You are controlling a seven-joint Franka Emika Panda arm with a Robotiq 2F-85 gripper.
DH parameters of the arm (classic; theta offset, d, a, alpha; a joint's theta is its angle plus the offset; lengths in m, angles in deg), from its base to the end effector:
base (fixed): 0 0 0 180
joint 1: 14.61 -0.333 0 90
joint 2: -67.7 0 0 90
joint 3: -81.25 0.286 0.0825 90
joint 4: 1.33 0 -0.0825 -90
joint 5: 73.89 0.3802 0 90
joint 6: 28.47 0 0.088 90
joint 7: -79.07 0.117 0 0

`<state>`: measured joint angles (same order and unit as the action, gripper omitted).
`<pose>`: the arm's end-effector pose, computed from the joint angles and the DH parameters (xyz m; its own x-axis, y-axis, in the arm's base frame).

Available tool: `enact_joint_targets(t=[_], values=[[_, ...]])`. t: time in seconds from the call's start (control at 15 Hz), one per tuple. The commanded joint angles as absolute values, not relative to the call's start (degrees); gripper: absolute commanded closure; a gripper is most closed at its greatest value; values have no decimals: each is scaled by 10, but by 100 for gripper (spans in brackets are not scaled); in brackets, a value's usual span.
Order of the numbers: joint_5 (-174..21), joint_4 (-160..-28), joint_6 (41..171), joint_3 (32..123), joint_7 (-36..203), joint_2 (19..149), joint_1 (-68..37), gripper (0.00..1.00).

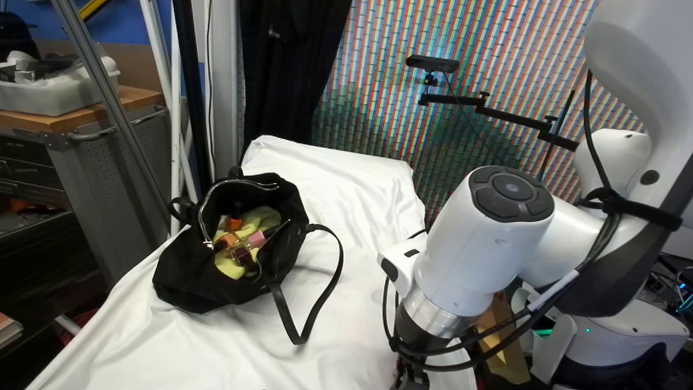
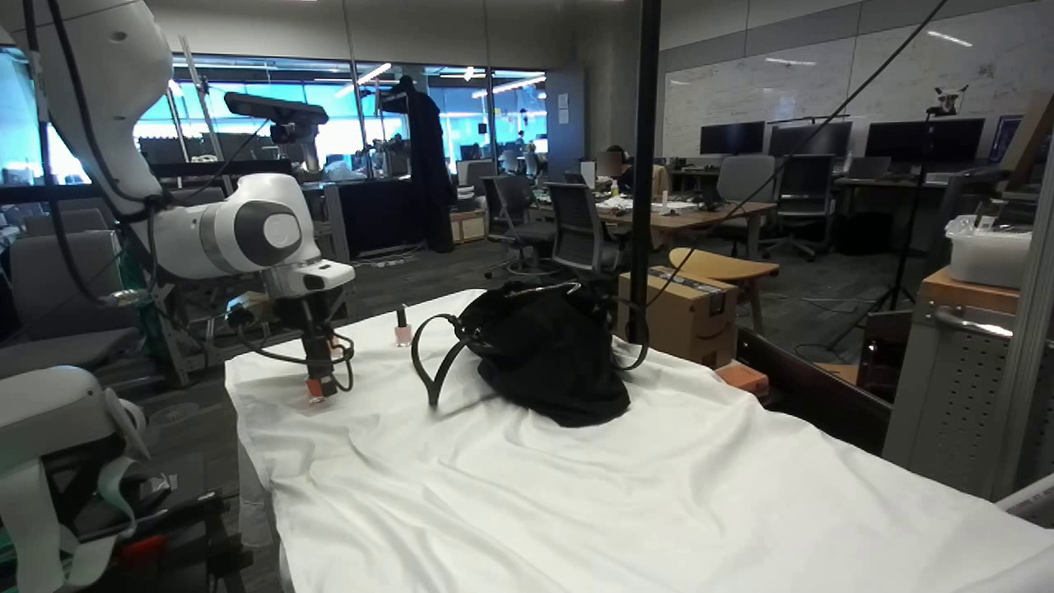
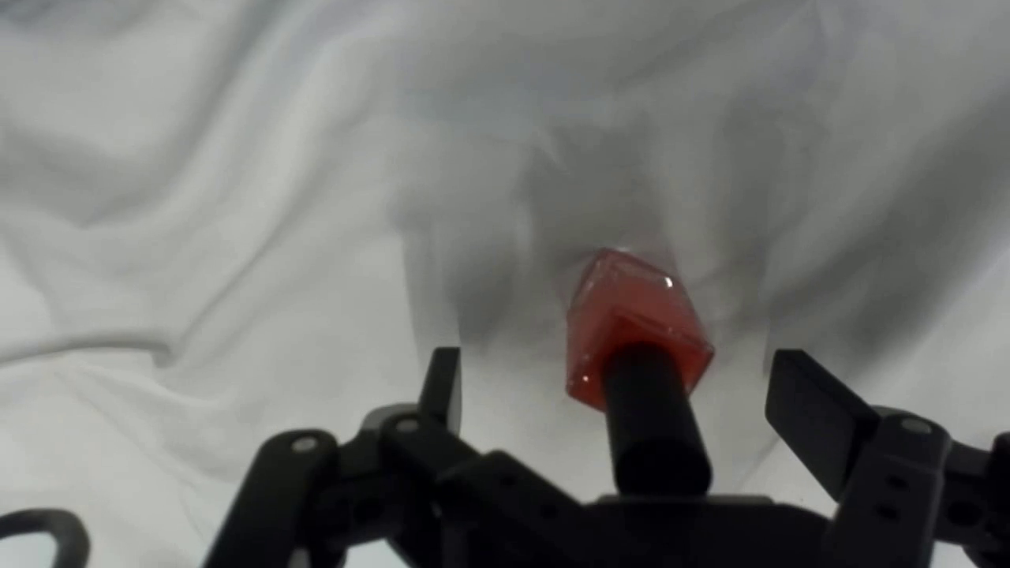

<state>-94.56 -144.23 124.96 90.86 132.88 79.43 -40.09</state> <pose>0.3695 0.2758 0.1702 0.9969 -0.0017 0.0781 -0.0093 -0.9952 0.0970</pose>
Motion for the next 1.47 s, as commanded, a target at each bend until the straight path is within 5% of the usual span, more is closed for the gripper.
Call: enact_joint_targets(t=[0.0,1.4], values=[[-969,-1446,1237,907,1354,770,-408,0],[-978,-1465,1259,923,1365,782,-402,0]])
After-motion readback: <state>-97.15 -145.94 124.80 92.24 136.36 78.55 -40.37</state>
